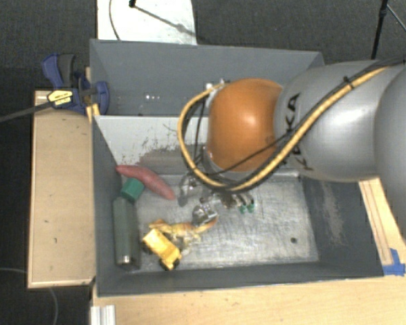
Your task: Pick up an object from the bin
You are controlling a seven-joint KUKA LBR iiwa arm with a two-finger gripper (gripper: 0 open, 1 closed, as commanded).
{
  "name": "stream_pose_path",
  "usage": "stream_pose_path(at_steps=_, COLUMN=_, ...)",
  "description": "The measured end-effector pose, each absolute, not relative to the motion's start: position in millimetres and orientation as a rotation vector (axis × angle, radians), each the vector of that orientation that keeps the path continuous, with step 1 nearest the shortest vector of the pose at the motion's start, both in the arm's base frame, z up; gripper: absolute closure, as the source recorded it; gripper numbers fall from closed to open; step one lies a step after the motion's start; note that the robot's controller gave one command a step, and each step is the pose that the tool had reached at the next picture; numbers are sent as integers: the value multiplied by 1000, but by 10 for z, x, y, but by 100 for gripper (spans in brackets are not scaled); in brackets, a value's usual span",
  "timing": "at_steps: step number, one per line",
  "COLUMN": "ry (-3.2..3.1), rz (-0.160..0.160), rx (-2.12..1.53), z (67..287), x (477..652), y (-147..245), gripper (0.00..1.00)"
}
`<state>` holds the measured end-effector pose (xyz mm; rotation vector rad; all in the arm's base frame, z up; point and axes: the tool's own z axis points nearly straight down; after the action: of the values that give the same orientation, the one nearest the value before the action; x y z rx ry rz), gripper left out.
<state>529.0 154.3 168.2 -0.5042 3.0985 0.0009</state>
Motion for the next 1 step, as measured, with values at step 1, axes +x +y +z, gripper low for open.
stream_pose_path(at_steps=1, ry=3098, rz=1, rx=-505, z=1682, x=5290, y=1542, gripper=100)
